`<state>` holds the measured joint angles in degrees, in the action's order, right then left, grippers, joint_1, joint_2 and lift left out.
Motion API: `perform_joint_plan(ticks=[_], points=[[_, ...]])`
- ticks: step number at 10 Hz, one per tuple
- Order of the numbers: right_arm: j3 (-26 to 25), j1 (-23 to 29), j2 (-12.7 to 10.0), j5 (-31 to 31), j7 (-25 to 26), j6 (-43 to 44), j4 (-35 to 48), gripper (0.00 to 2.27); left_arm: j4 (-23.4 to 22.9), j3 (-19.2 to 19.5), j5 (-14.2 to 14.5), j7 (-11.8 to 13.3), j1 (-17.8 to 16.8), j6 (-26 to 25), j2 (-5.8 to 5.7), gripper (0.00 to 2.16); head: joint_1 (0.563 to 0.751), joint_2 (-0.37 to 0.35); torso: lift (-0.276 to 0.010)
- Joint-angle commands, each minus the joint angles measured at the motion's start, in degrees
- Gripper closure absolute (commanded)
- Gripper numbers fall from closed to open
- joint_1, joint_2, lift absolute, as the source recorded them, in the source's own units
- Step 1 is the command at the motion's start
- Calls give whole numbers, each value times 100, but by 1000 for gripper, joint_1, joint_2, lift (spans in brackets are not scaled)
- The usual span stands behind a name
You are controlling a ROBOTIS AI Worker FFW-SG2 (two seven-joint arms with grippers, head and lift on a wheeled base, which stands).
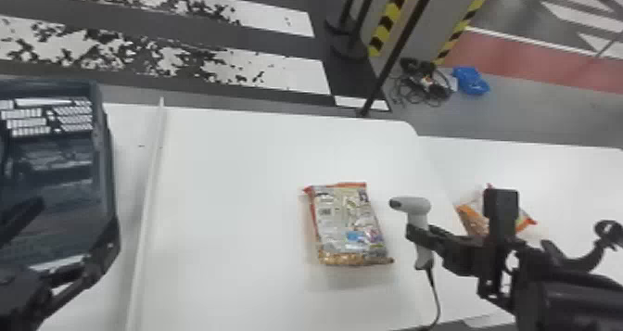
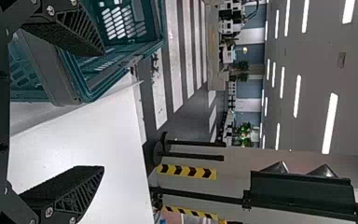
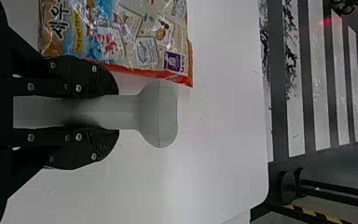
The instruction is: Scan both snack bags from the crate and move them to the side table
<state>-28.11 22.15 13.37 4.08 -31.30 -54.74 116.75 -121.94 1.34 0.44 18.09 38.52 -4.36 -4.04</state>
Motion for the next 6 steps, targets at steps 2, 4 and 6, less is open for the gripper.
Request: perform_joint_plan(ticks=[2, 4, 6], points=[[245, 220, -168, 163, -34, -393, 779, 2256, 3, 6, 0, 2, -2, 0, 0, 134, 695, -350, -75], [623, 264, -203, 119, -34, -692, 1034, 2253, 21, 15, 0, 2, -2, 0, 0, 134, 695, -306, -75], [1036, 299, -239, -13, -25, -868, 1166, 2253, 21, 15, 0, 2, -2, 0, 0, 134, 695, -246, -75]])
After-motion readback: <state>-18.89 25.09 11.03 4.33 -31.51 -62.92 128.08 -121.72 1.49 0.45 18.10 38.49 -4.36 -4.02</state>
